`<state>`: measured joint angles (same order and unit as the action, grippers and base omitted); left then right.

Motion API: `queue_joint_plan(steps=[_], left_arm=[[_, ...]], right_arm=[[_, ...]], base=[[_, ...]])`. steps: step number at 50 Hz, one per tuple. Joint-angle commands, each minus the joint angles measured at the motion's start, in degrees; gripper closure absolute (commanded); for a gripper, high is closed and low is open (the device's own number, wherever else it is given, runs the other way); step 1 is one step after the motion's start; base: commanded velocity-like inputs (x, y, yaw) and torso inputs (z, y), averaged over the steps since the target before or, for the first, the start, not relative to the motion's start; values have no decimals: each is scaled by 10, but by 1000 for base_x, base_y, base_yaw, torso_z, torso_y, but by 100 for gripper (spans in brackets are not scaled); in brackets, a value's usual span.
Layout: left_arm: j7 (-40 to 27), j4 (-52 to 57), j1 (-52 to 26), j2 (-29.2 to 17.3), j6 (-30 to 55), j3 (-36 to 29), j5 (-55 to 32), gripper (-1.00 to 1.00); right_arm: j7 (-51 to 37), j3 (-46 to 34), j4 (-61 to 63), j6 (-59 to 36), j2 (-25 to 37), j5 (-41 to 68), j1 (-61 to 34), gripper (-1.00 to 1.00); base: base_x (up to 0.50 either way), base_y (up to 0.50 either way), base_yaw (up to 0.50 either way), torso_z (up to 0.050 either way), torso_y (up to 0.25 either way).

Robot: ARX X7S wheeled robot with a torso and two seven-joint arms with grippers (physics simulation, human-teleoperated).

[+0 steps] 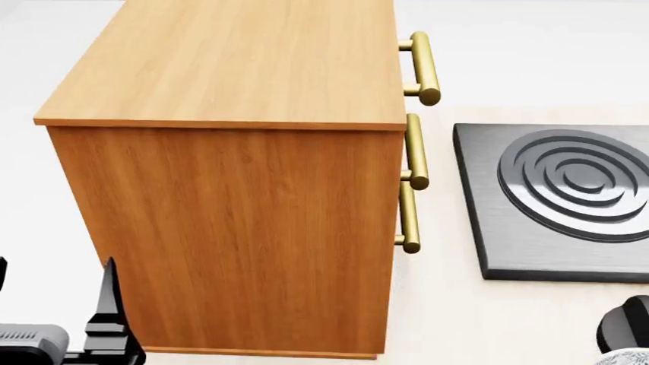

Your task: Put the bowl on the top of the cabinet.

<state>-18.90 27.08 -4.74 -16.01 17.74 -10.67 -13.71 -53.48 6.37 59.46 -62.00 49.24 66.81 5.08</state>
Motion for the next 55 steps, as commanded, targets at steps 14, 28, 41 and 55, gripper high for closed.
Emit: queue_joint_plan(steps=[14,28,41,55], left_arm=[[-5,-4,-2,-3,-3,-8,-1,-100],[-8,-8,-2,-4,-8,-13,-1,-100],[-12,0,-4,-7,-1,-16,-3,-100],[-17,3,-3,-11,0,-17,-4,-100]], right_arm=[[6,-12,-24,86,43,-52,86,-100],[34,-8,-50,113,45,-82,110,-100],[47,-6,-72,116,54,-84,104,-100],[58,-21,-93,124,49,-102,101,-100]], base=[[0,0,0,0,0],[0,0,0,0,0],[0,0,0,0,0],[0,0,0,0,0]])
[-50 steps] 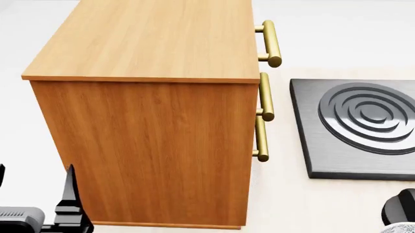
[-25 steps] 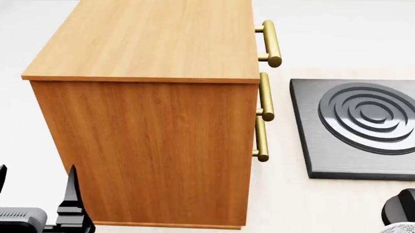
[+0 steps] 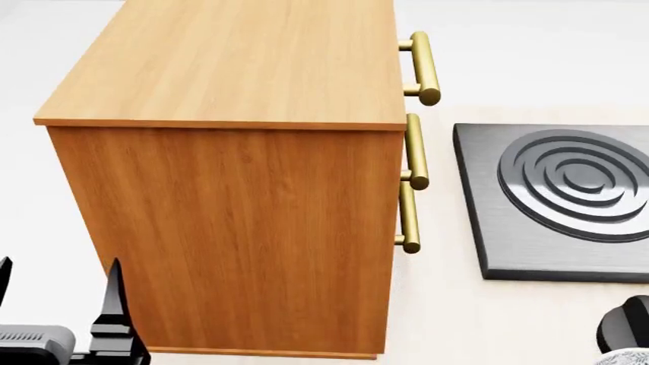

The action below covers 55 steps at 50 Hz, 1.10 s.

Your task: Put the bowl on the top of the cabinet.

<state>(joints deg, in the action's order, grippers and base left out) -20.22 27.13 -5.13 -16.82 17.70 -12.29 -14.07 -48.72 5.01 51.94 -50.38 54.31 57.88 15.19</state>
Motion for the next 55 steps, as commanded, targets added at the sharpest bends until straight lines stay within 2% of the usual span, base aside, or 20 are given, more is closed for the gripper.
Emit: queue_joint_plan(steps=[1,55], left_arm=[[-4,3,1,-3,0,-1,-1,-100],[-13,-4,-2,-10,-6,-10,-7,-100]], right_arm=[[10,-9,-20,8,-2,-17,-1,-100],[35,-65,-71,23,-19,-62,-18,-100]], base=[[0,0,0,0,0],[0,0,0,0,0]])
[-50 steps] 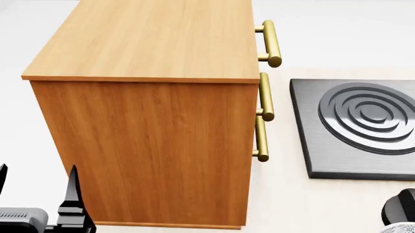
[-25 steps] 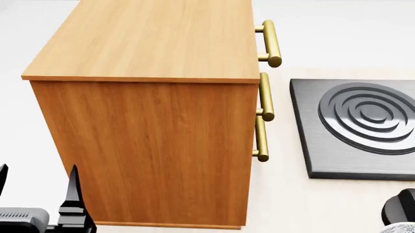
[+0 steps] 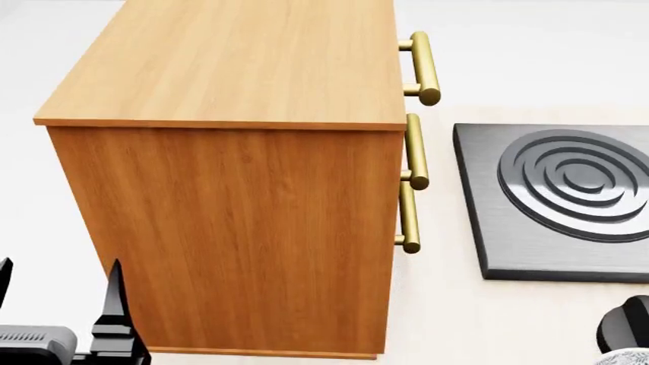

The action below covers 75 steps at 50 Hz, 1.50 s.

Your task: Put the bowl on the top of the cabinet.

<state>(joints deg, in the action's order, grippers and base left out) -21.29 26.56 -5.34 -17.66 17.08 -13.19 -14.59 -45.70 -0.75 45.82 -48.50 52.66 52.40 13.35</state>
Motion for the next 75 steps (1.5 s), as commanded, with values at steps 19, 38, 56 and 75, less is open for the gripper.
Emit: queue_joint_plan(steps=[19,38,56,75], left_arm=[[-6,0,-1,-4,-2,-5,-3,-100],[-8,-1,-1,-7,-3,-7,-6,-100],[-12,3,-1,-10,-1,-11,-8,-100],[-15,-1,-4,-11,-3,-16,-7,-100]], right_arm=[[9,-12,-15,11,-2,-15,4,-100],[18,-21,-32,21,-8,-25,4,-100],[24,-25,-43,29,-10,-32,7,-100],[28,-31,-50,36,-12,-41,9,-100]], base=[[0,0,0,0,0],[0,0,0,0,0],[0,0,0,0,0],[0,0,0,0,0]])
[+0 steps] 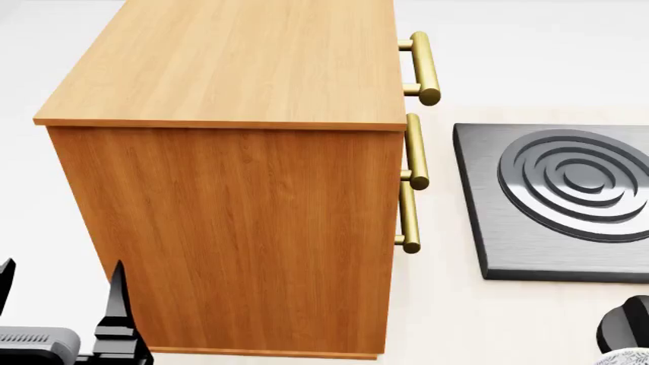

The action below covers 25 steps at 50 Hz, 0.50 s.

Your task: Put the bowl on the top of the cabinet.

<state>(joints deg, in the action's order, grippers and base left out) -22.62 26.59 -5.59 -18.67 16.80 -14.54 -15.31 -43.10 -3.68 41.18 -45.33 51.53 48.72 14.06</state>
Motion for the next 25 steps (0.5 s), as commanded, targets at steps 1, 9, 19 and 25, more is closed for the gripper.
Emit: queue_joint_plan(steps=[1,9,19,25], left_arm=[[-2,-1,-2,-1,0,-3,0,-100],[-3,-2,-1,-1,-2,-5,-1,-100],[-6,2,-1,-4,0,-5,-2,-100],[-5,-6,-1,-3,-6,-7,-2,-100]], right_arm=[[2,-2,-4,4,-1,-4,2,-100],[2,-2,-4,8,0,-8,5,-100],[4,-2,-6,12,0,-10,7,-100],[6,-1,-8,17,0,-13,9,-100]], base=[[0,0,0,0,0],[0,0,0,0,0],[0,0,0,0,0],[0,0,0,0,0]])
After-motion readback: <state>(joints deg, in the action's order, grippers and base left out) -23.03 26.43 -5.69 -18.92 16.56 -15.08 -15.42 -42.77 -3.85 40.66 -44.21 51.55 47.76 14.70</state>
